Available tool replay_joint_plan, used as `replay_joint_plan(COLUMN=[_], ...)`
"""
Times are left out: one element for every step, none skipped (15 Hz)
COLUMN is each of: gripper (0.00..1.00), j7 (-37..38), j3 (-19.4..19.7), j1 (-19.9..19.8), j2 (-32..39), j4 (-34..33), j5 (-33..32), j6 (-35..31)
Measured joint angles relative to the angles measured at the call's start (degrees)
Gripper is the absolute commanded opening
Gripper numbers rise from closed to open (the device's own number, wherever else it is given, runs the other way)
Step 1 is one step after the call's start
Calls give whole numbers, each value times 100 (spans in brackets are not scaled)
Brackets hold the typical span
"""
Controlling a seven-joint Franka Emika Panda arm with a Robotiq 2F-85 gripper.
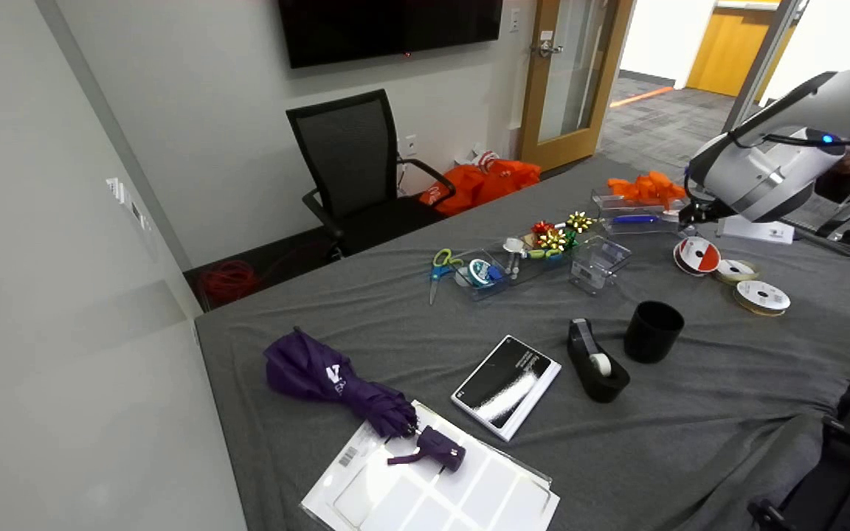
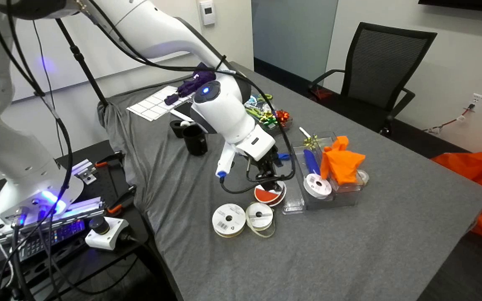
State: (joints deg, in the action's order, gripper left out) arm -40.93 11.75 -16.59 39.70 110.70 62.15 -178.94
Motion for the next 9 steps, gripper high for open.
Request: replay_joint_plan(gripper=[60, 51, 45, 37, 31, 24, 17, 11, 3], j7=[243, 449, 623, 753, 844, 892, 902, 902, 902], j3=[114, 224, 320, 389, 428, 437, 437, 425, 406], j1=[170, 319, 445, 538, 592, 610, 610, 595, 568], j2=[88, 151, 190, 201, 200, 192, 174, 140, 99], j4=[43, 81, 119, 150, 165, 166, 166, 166, 166], j5=[0, 0, 0, 0, 0, 2, 6, 12, 12], j6=[-37, -42, -41, -38, -33, -30, -23, -17, -10])
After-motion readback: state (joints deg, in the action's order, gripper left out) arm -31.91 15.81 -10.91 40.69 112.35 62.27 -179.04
